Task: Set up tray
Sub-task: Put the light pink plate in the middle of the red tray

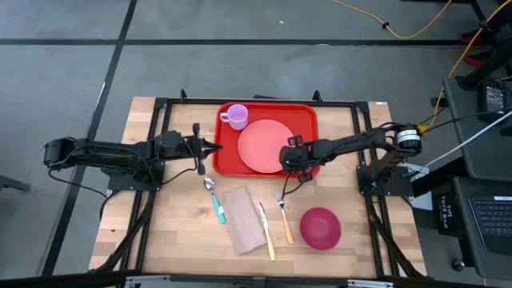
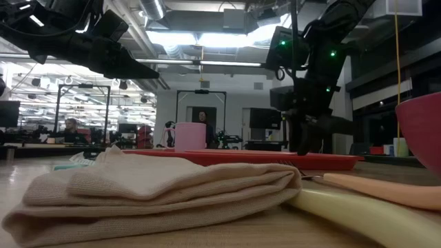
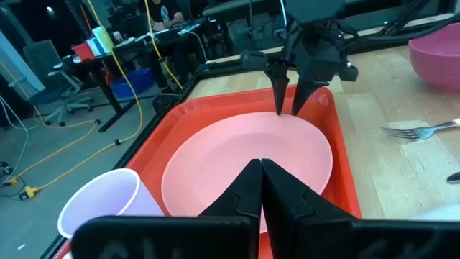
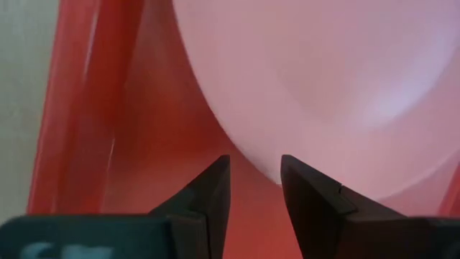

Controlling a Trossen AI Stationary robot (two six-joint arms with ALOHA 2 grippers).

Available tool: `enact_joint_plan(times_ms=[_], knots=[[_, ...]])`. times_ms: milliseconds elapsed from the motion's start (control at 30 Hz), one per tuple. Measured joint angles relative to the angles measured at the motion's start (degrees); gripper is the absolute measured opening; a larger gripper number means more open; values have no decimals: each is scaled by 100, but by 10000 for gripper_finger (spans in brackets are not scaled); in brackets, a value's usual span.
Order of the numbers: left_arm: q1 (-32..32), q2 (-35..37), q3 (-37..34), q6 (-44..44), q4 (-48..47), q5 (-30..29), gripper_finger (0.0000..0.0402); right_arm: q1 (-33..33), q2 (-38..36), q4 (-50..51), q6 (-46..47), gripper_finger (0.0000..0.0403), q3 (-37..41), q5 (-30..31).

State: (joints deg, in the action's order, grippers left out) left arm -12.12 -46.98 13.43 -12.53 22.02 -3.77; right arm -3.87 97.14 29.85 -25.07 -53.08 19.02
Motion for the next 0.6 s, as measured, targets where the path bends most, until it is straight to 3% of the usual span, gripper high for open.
enact_joint_plan(times_ms=[333,600], knots=[[0,-2,0,2,1,0,1,37,151,-306,-268,129,2,297],[0,-2,0,87,2,0,4,37,151,-474,-392,130,4,115]])
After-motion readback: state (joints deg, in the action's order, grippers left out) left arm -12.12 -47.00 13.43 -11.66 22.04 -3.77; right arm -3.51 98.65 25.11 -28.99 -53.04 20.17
